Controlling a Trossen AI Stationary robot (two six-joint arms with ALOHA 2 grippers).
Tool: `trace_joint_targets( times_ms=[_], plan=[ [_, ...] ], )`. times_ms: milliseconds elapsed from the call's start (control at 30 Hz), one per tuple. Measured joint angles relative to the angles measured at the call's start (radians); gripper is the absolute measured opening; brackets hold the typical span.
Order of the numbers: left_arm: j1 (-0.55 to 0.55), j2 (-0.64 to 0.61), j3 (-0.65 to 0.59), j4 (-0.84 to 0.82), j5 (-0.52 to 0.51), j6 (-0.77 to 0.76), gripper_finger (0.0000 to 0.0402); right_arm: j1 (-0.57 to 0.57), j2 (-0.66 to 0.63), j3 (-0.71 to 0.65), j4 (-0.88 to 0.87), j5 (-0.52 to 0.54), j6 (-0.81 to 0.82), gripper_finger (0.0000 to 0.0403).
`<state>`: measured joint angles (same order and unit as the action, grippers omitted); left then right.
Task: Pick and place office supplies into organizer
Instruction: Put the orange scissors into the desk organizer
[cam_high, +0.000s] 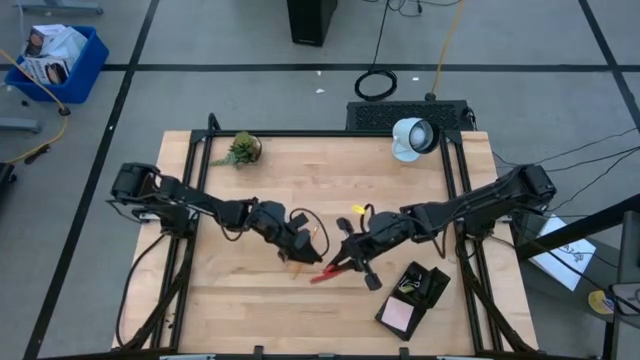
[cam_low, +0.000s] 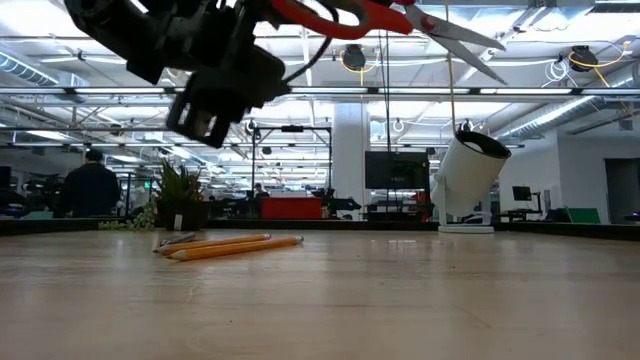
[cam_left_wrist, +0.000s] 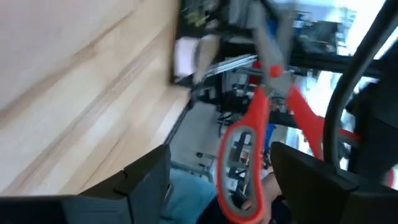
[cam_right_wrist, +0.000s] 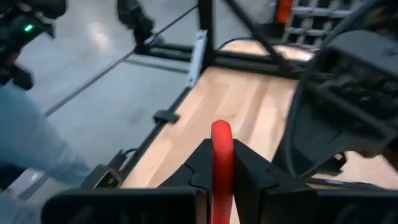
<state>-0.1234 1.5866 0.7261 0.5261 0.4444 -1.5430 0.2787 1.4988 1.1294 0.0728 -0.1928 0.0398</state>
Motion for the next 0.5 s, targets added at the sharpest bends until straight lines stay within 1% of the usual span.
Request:
trace_joint_targets(
  times_ms=[133,233,300,433,500],
  plan=[
    [0.046,-0.024,-0.003,-0.016,-0.002,0.08,0.0283,-0.003,-0.057,-0.003,-0.018,0.072,0.027,0.0026],
    [0.07,-0.039,-0.001,0.005,-0.014,0.097,0.0283,-0.001,-0.127,-0.012,-0.014,0.145,0.028,0.0024],
    [0.074,-0.061,-0.003,-0.001,-0.023,0.116,0.0283,0.0,-0.178,-0.018,-0.011,0.189,0.028,0.0024],
    [0.072,-0.091,-0.003,0.009,-0.027,0.127,0.0283,0.006,-0.268,-0.03,-0.017,0.33,0.012,0.0028],
    [0.061,-0.095,0.002,0.068,-0.037,0.15,0.0283,0.006,-0.293,-0.03,-0.014,0.376,-0.011,0.0027]
  ],
)
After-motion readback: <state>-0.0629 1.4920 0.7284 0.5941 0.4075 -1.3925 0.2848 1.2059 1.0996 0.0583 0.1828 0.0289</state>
